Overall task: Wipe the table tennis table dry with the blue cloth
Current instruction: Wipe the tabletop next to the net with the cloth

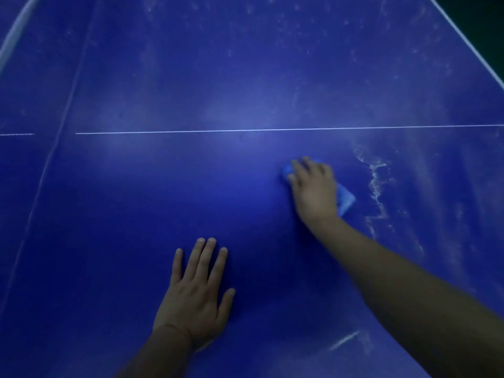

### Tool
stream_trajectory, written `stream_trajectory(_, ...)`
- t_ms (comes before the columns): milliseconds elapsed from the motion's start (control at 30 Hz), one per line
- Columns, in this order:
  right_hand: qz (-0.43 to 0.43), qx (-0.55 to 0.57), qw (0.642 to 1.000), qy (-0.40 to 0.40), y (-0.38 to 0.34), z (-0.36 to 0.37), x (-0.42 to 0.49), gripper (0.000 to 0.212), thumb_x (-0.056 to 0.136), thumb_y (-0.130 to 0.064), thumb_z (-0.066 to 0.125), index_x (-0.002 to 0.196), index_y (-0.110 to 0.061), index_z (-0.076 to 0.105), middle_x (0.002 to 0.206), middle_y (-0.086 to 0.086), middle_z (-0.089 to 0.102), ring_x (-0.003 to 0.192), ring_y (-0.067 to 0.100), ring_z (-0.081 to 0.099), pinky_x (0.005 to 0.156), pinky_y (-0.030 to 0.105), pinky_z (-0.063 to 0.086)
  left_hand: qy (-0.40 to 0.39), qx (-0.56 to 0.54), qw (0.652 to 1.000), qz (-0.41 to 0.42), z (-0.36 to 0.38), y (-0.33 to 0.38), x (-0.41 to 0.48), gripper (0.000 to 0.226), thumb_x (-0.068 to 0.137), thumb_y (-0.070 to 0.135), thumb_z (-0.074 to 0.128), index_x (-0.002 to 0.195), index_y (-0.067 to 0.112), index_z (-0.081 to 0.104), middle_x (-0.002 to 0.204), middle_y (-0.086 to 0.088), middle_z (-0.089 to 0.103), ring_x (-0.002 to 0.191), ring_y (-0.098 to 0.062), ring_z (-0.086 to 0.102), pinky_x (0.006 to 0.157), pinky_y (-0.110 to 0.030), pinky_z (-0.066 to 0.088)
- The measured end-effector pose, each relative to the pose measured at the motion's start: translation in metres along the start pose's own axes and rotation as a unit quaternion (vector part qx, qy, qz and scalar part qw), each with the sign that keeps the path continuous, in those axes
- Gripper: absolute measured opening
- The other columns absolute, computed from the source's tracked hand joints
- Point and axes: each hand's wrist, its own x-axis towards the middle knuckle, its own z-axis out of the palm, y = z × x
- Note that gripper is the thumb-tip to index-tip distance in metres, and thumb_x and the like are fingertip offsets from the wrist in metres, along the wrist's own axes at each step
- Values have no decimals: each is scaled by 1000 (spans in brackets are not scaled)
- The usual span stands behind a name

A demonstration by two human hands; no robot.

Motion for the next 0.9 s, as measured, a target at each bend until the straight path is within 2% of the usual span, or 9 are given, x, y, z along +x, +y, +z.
stream_trajectory(133,-119,47,992,-12,-33,13,21,47,102,-38,34,127,-14,66,129,12,64,111,37,57,95,45,47,2,10,1000,-4,-1,0,1,73,96,56,36,154,12,34,162,-12,27,152,-30,19,117,-58,14)
stream_trajectory(233,-10,-44,999,-4,21,12,69,35,98,-22,38,106,-5,67,107,20,66,97,40,63,85,47,47,3,17,1000,-3,-3,1,1,73,96,56,36,154,12,34,163,-12,26,152,-30,18,117,-58,13)
stream_trajectory(333,196,-24,980,-33,63,4,82,51,101,-40,25,129,-12,57,132,19,56,120,41,50,101,47,36,-3,16,1000,-6,-2,1,1,73,96,56,35,155,13,32,163,-12,24,153,-29,15,118,-57,11)
stream_trajectory(367,192,1,981,-30,52,2,78,55,100,-43,25,133,-11,56,134,21,55,121,42,49,103,47,35,-5,14,1000,-6,-3,1,1,73,96,56,35,155,13,33,163,-12,24,153,-29,15,118,-57,11)
stream_trajectory(433,31,44,999,-4,15,6,60,55,98,-38,31,127,-1,61,127,29,59,112,46,56,100,49,39,-1,15,1000,-7,-4,2,1,73,96,56,35,155,13,33,163,-12,24,153,-29,15,118,-57,10)
stream_trajectory(533,-218,121,967,-60,-28,12,25,49,99,-35,45,129,0,64,135,25,58,121,44,55,108,50,42,-9,8,1000,-9,-5,1,1,73,96,56,36,155,13,31,164,-12,23,153,-28,12,118,-57,10)
stream_trajectory(600,-223,118,964,-80,-20,8,19,56,100,-42,40,134,-4,62,143,23,53,130,42,50,113,47,37,-10,6,1000,-9,-4,0,2,73,97,56,35,156,14,28,164,-12,20,154,-28,10,118,-57,8)
stream_trajectory(733,-59,62,995,-52,31,-1,24,66,98,-49,28,138,-8,58,145,22,51,131,44,47,116,47,31,-8,-11,1000,-4,-5,0,1,74,97,57,31,157,14,26,165,-12,18,154,-28,8,120,-56,4)
stream_trajectory(900,-296,109,947,-62,-19,-14,-60,45,99,-34,44,126,-7,68,134,21,62,118,44,60,104,53,46,-20,-51,998,-11,-8,0,2,76,96,56,20,159,13,20,167,-11,11,154,-26,0,123,-54,-3)
